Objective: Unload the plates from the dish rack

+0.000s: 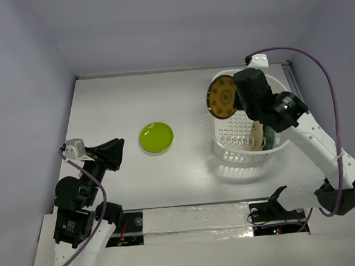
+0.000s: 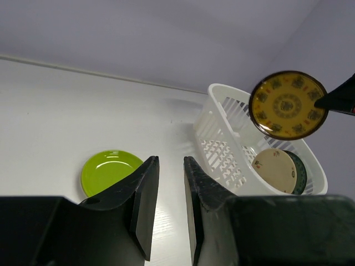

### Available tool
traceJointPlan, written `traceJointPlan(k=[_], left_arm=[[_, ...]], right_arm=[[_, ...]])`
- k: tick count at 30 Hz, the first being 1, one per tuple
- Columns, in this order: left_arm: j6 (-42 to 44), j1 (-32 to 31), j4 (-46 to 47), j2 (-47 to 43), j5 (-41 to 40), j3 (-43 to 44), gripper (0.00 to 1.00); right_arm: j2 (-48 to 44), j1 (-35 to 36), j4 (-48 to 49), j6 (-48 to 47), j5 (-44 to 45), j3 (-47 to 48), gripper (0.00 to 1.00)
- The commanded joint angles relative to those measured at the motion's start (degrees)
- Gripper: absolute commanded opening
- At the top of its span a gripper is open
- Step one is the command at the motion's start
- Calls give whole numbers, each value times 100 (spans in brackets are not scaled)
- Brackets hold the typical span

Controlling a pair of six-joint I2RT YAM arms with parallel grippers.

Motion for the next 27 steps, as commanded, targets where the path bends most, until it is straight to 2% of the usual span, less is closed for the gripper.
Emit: traceJointPlan(k=[1, 4, 10, 17, 22, 27], left_arm=[[-33, -30, 177, 9, -60, 12, 22], [-42, -30, 168, 18, -86, 12, 22], [-51, -30, 159, 18, -156, 12, 25], [-60, -30, 159, 35, -157, 4, 31], [-60, -30, 159, 35, -148, 4, 33], [-60, -30, 168, 35, -130, 4, 33]], right_arm=[[87, 454, 2259, 177, -1367, -462, 0], [595, 675, 3369, 555, -2052, -814, 0], [2105, 852, 4382, 1206, -2810, -587, 0], [3223, 904, 4911, 1820, -3154, -551, 0], [3593, 904, 5218, 2076, -3293, -954, 0], [3612, 957, 5368, 2182, -3321, -1315, 4]])
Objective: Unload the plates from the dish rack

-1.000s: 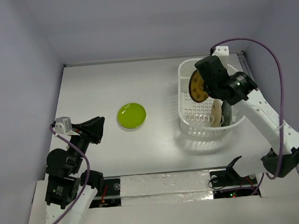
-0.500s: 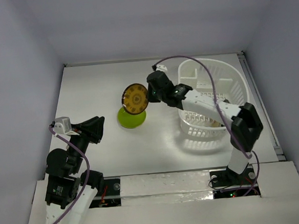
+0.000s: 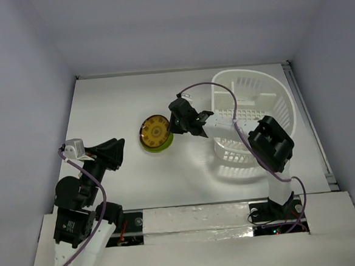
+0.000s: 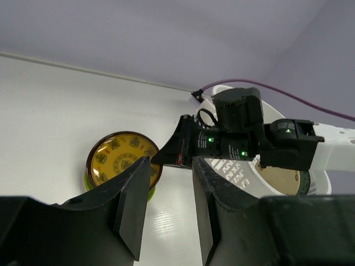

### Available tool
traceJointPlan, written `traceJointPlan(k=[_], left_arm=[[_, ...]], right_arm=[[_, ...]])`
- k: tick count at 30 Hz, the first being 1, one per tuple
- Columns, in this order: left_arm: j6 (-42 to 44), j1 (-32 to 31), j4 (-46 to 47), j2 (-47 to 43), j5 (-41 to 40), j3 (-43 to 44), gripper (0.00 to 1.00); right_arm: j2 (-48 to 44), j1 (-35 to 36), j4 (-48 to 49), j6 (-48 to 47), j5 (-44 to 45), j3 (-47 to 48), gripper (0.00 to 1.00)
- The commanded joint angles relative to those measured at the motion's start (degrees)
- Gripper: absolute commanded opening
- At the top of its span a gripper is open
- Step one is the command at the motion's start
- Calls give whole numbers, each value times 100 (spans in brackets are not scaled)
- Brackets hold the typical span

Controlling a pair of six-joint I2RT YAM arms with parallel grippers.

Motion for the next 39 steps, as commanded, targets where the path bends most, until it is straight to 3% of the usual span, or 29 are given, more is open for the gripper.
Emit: traceJointPlan(k=[1, 4, 14, 17, 19, 21, 22, 23, 24, 25, 31, 33, 34, 37, 39], left_arm=[[-29, -30, 203, 33, -8, -5, 33], [-38, -30, 211, 42, 1, -5, 34], [-38, -30, 211, 33, 1, -5, 35], [-38, -30, 212, 24, -8, -5, 35], [-47, -30, 212, -2, -8, -5, 35], [-38, -30, 229, -11, 1, -5, 35], [-47, -30, 229, -11, 10, -14, 35], [-47, -30, 238, -11, 27, -14, 35], [-38, -30, 247, -11, 45, -23, 35], [-47, -30, 255, -2, 62, -23, 35], [-47, -30, 255, -55, 106, -23, 34], [-38, -30, 264, -90, 106, -23, 34], [-38, -30, 264, -108, 115, -23, 34], [-29, -83, 255, -116, 115, -14, 34], [-20, -135, 247, -116, 115, -14, 34]], right_arm=[[-47, 76, 634, 243, -132, -234, 5], [-74, 76, 713, 270, -210, -436, 12], [-371, 313, 91, -213, -18, -533, 69], [-626, 314, -261, -354, 272, -559, 78], [-1039, 314, -445, -425, 482, -691, 78], [-1634, 314, -665, -539, 728, -813, 69], [-1864, 314, -936, -574, 1060, -866, 59], [-2102, 314, -1156, -626, 1324, -893, 24], [-2339, 314, -1411, -636, 1632, -911, 5], [-2785, 261, -2101, -627, 2270, -841, 0], [-3747, -668, -4799, -549, 3539, -568, 0], [-3940, -968, -5217, -478, 3595, -621, 2], [-4002, -1083, -5402, -521, 3516, -673, 6], [-4082, -1583, -5509, -915, 3279, -770, 42], [-3968, -1716, -5588, -1039, 3270, -744, 49]])
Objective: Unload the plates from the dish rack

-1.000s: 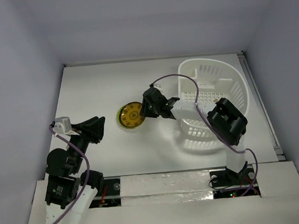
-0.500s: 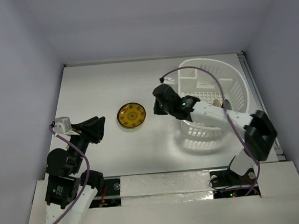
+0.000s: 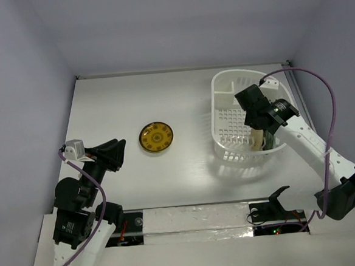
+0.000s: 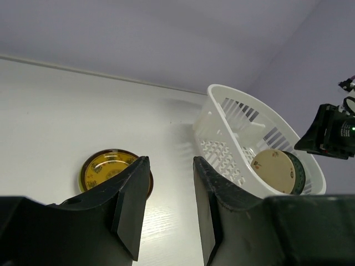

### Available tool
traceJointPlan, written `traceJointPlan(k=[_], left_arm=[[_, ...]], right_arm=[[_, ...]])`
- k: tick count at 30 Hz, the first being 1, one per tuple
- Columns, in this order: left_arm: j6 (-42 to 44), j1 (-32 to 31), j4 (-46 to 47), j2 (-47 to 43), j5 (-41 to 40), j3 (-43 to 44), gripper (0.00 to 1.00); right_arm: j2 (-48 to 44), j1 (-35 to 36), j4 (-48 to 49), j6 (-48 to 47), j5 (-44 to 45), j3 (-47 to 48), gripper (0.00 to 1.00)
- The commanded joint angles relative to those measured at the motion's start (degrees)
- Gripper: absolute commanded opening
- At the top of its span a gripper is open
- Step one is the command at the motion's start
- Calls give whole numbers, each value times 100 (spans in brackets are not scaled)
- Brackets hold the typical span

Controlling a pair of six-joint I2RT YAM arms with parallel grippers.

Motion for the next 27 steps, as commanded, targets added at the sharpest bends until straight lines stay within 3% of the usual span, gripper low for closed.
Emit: traceJointPlan(k=[1, 11, 27], left_arm=[[-18, -90, 236, -64, 80, -14, 34], [-18, -143, 227, -161, 28, -5, 34], [-27, -143, 209, -205, 1, -5, 34]], right_arm=[[174, -243, -633, -414, 35, -1, 50], [1167, -700, -414, -1012, -186, 149, 49], [1704, -841, -773, -1391, 148, 737, 12]])
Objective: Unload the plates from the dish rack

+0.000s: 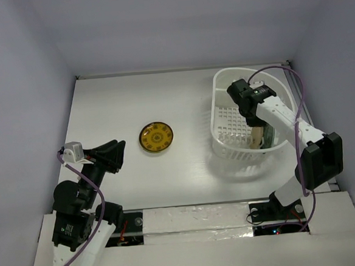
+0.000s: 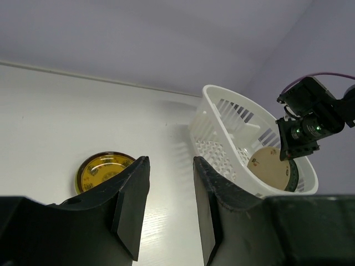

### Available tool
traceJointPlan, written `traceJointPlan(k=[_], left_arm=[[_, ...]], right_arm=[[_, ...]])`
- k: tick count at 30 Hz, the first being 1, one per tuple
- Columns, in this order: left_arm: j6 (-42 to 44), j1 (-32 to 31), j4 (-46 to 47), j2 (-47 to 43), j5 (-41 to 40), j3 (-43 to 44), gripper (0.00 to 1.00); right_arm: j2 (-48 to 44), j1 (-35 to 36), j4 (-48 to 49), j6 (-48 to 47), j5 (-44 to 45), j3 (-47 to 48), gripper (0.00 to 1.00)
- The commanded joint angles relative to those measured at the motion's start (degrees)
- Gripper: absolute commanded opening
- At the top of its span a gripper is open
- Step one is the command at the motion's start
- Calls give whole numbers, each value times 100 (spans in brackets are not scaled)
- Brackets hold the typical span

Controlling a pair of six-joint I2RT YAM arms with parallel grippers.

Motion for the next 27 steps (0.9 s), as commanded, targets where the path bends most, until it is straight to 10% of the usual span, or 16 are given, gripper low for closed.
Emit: traceJointPlan(k=[1, 27], left_arm=[[-27, -35, 214, -67, -12, 3, 34], [-36, -35, 214, -32, -21, -5, 34]], right_arm=[[-42, 0, -131, -117, 223, 431, 11], [-209, 1177, -967, 348, 1102, 3085, 0]])
